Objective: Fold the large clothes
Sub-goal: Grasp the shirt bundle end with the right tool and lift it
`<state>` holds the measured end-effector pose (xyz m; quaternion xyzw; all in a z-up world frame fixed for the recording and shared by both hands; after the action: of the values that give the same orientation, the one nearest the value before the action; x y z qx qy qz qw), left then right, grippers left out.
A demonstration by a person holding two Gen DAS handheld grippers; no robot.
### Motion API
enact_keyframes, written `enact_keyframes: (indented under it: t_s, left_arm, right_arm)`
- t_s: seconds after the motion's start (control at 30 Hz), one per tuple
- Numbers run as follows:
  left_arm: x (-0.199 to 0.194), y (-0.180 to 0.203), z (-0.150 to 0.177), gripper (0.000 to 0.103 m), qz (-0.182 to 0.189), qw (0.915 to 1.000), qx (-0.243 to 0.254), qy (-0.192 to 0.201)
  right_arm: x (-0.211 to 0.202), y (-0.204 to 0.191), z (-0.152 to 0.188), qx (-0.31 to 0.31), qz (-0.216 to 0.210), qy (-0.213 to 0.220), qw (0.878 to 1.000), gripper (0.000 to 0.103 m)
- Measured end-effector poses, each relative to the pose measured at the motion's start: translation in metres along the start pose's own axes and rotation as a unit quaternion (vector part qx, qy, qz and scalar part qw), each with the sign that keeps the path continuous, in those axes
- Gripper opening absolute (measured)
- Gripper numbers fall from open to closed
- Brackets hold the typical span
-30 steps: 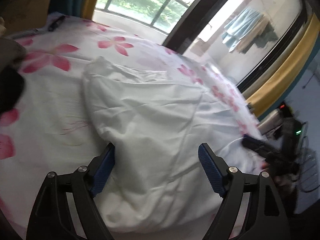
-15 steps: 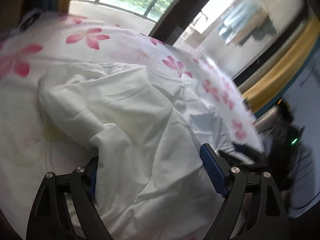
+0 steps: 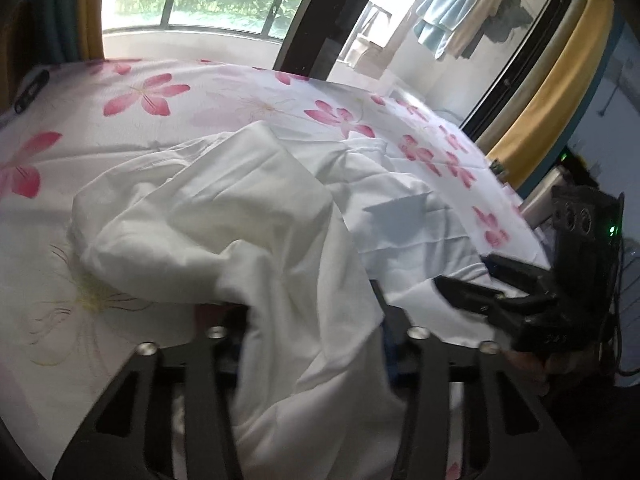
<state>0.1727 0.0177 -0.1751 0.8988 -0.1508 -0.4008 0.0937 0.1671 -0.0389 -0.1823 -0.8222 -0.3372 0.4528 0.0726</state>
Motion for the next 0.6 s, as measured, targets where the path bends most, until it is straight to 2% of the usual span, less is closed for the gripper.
enact_keyframes:
  t_s: [0.07,0.2,0.37,0.6]
  left_arm:
    - [-0.003,-0.001,0.0,0.034,0.004,1.0,-0.005,0.007]
    - [-0.01,0.003,-0.002,0.028,0.012,0.9997,-0.005,0.02]
    - [-0.022,0.007,-0.007,0.026,0.014,0.9993,0.001,0.035]
    - [-0.05,-0.003,-0.01,0.025,0.006,0.9981,-0.003,0.062]
  right_arm:
    - [0.001,-0.003,0.001,0.002,-0.005,0.001,1.0,0.059]
    - [-0.002,-0.003,-0.001,0.019,-0.021,0.003,1.0,0.037]
    - [-0.009,-0.018,-0.005,-0.01,-0.013,0.013,1.0,0.029]
    - [-0.021,-0.051,-0.018,-0.055,-0.019,0.04,0.997,0.025]
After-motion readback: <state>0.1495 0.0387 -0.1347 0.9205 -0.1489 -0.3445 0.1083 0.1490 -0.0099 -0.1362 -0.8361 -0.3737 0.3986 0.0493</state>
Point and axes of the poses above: each gripper's, at about its wrist camera, not at the fingertips, and x roughly the way its jaws point, y to its right, z to its underside, the point moved 9 cm from there along x, roughly the way its jaws point, and after that the axes turned 9 degrees about x, right-handed, at the moved point
